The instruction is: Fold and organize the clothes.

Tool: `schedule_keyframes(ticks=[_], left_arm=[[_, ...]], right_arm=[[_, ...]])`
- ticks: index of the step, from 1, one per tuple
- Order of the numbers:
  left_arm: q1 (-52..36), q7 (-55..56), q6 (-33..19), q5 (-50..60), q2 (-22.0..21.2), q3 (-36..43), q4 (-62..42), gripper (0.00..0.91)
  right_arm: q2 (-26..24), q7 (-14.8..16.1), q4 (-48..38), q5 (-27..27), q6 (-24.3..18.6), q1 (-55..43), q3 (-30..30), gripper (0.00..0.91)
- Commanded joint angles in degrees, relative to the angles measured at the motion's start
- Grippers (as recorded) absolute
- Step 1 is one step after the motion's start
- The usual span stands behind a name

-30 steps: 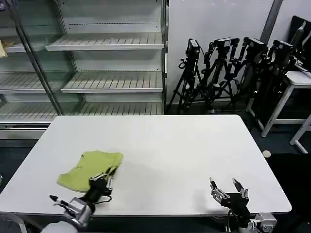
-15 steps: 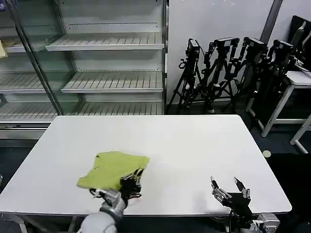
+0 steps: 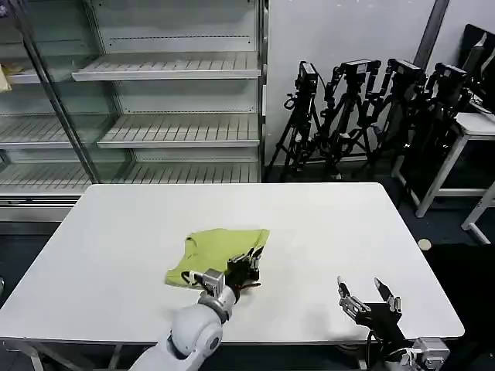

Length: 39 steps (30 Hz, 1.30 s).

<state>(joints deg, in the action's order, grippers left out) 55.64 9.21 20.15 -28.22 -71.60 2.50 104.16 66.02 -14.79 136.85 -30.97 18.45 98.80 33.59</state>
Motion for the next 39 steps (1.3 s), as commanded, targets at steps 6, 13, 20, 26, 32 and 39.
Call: schedule_keyframes(ticks=[6,13,20,26,32,39], left_arm=[[2.82,-5.22,-6.03,-3.2,3.91,-4.96,4.97,0.907],[17.7,-3.9,-10.58,1.56,7.33,-16.3,17.24,0.907],[33.86,-2.08,-15.79,5.82,10.03,-34.21,22.32,0.907],[39.62,-1.69,-17.45,5.19,11.7,-41.07,22.65,0.907],[42.12,-1.34,-17.1,5.35,9.73,-42.27,25.07,0.907],[44.24,-1.32,-16.81,5.59,8.36,-42.17,26.8,0.907]], right_arm=[[0.08,0.71,-1.94,20.58,-12.62,-1.09,-1.82,0.907],[-0.22,0.9,-3.39,21.1,-12.03,-2.82,-4.64,0.907],[0.27,1.14,-4.97,20.96,-12.11,-5.95,-8.22,0.907],[0.84,1.38,-5.5,19.77,-12.38,-7.61,-10.62,0.907],[1.08,-0.26,-5.87,18.5,-11.92,-8.76,-11.45,0.907],[1.22,0.29,-6.13,18.12,-11.06,-9.22,-12.09,0.907]])
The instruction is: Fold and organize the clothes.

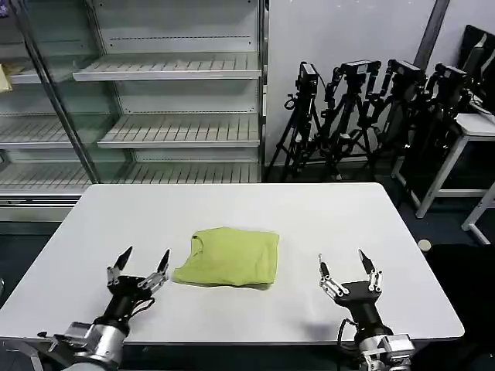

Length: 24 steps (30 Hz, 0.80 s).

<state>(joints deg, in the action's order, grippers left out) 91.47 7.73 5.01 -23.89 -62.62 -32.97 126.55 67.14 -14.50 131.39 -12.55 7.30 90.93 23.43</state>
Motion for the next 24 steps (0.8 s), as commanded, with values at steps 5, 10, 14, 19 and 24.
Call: schedule_keyframes(ticks=[5,10,14,19,24], left_arm=[[8.78,0.18,-1.55,1.77,-1.13,-6.29,4.92,0.907],[9.32,0.21,-1.56,2.45,-1.68,-5.39,5.71,0.907],[9.47,0.13,-1.7,2.6,-2.16,-4.53,6.32,0.907],[9.89,-0.03,-1.7,2.55,-3.01,-3.22,7.26,0.907],[11.05,-0.3,-2.27,2.54,-3.16,-3.02,8.18,0.907]], right_arm=[[0.54,-0.23,-1.04,-0.08,0.52,-1.82,-2.79,0.907],[0.49,-0.01,-1.35,-0.36,0.19,-2.19,-2.77,0.907],[0.09,0.5,-1.11,-0.52,-0.09,-1.82,-2.51,0.907],[0.44,-0.95,-0.29,0.72,1.01,-1.8,-1.9,0.907],[-0.04,-1.03,0.35,0.63,1.84,-0.68,-1.21,0.907]])
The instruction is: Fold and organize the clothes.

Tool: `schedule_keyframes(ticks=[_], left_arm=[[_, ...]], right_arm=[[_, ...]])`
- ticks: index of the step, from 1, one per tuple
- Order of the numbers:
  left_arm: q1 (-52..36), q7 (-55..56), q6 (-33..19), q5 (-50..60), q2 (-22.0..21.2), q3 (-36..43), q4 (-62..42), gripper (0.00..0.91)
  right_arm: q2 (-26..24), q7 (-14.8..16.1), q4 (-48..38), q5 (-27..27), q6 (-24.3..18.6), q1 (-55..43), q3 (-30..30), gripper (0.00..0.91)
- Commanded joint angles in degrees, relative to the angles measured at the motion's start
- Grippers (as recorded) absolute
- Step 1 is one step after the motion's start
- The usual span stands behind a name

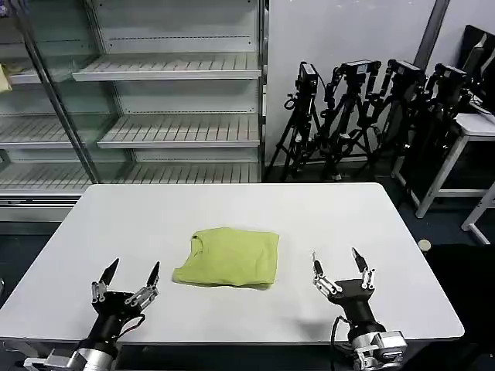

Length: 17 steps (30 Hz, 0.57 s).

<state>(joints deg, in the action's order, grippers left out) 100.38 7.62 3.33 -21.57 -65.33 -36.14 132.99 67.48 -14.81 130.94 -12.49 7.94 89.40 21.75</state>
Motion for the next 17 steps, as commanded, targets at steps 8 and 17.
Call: schedule_keyframes(ticks=[8,17], left_arm=[[2.49,-0.11,-0.74,0.66,-0.63,0.25,2.22,0.907],[2.28,0.08,-0.58,1.63,-1.15,1.16,2.7,0.907]], right_arm=[[-0.11,-1.24,2.26,0.46,2.7,1.63,1.41,0.907],[0.36,0.97,3.09,-2.16,3.48,2.37,2.97,0.907]])
